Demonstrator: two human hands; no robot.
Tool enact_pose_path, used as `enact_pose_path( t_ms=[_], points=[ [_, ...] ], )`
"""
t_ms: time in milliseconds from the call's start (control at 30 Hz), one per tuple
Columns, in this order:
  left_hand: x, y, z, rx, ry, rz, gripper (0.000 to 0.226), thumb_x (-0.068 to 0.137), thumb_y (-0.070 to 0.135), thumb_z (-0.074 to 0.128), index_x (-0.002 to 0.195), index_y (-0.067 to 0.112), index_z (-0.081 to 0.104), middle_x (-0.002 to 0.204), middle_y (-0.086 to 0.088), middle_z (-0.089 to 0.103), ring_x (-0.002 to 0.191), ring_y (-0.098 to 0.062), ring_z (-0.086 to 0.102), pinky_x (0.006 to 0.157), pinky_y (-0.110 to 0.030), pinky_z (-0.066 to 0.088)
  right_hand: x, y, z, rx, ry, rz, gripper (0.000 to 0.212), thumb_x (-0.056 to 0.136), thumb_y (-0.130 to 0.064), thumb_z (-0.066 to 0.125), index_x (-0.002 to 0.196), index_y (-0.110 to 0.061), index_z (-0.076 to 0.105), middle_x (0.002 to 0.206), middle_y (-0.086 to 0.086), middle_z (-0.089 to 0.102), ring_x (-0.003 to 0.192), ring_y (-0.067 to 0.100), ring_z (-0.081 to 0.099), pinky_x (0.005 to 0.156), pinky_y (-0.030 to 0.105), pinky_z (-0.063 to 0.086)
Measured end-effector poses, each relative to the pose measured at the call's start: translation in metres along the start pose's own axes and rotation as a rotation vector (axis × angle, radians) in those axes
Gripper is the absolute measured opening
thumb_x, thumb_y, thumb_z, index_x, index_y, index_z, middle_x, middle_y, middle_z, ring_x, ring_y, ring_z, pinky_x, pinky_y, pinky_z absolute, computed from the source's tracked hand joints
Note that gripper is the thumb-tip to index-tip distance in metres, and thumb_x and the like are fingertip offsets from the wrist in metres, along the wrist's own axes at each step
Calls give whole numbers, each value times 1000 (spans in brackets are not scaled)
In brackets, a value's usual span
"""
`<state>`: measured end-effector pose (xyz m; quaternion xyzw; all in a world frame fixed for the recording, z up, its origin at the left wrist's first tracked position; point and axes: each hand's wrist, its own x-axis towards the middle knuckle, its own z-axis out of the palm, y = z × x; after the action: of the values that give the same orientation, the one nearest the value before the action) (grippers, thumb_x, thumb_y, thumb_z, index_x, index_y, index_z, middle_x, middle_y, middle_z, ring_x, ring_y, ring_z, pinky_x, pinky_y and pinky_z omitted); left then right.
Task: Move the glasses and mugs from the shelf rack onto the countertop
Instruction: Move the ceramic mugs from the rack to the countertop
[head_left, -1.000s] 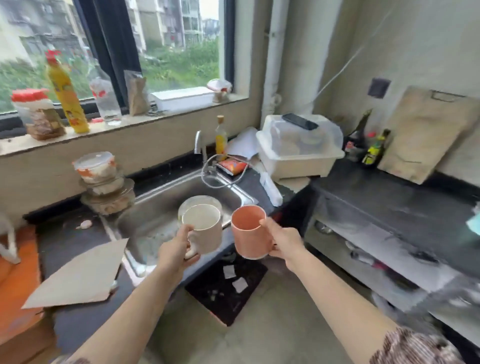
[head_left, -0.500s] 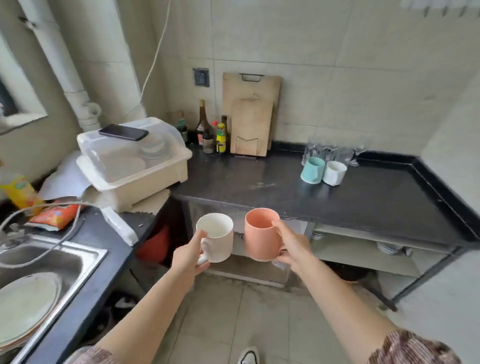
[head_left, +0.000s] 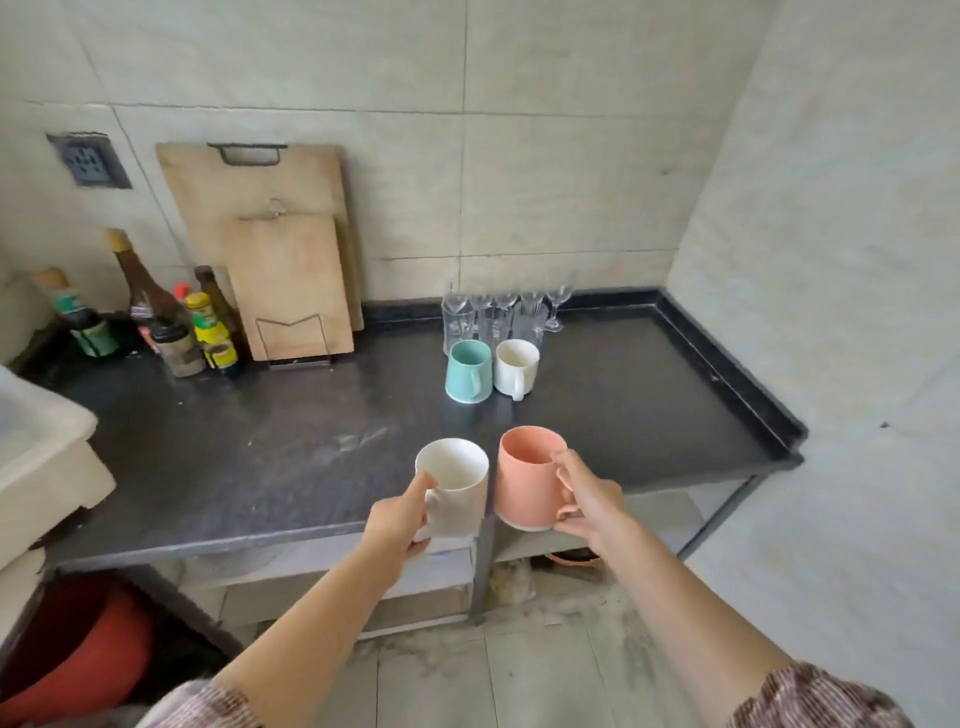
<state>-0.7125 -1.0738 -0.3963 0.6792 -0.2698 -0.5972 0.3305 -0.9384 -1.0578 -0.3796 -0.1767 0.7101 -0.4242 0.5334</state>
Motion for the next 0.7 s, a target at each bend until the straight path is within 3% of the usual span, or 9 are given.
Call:
enact_pose_path(
  t_ms=[67,133,200,367,500,600,700],
  points=[
    [18,13,37,60,-33,32,42,80,52,61,78,11,64,82,-7,59,78,-23,60,67,-33,58,26,-16,-17,13,33,1,42,64,-50,73,81,-11,68,79,6,56,68,23,57,74,42,59],
    [34,26,76,117,-65,43,36,83,50,58,80,14,62,90,-8,61,81,-23,61,60,-30,58,57,-33,-33,25,71,4,42,65,-50,72,79,-11,67,81,7,58,74,25,60,74,43,60],
    [52,39,113,146,-78,22,38,86,49,56,93,12,63,95,-9,60,87,-25,60,62,-31,58,91,-53,-48,25,86,4,44,65,-50,71,82,-10,66,85,8,59,83,28,63,74,43,60],
    [102,70,201,99,-87,-24,42,90,48,51,106,9,60,90,-7,59,87,-25,58,64,-31,55,183,-108,-83,-54,72,-9,52,70,-48,69,100,-6,65,92,8,60,95,30,64,81,43,58],
    [134,96,262,25,-48,-110,41,93,51,44,104,13,55,89,-4,58,91,-24,58,79,-35,55,247,-147,-105,-116,48,39,49,73,-49,67,99,-8,64,95,8,61,95,29,64,83,41,58],
    [157,110,298,-28,-9,-144,33,93,44,45,107,14,53,88,-4,57,88,-22,55,78,-36,53,288,-167,-110,-150,32,59,47,75,-49,66,97,-8,65,92,7,63,93,27,65,80,39,57],
    [178,117,322,11,20,-157,41,93,45,43,107,9,58,86,-7,56,81,-22,53,78,-35,51,319,-175,-106,-183,19,99,53,78,-53,62,105,-8,62,94,6,62,88,25,63,83,38,57]
  ],
)
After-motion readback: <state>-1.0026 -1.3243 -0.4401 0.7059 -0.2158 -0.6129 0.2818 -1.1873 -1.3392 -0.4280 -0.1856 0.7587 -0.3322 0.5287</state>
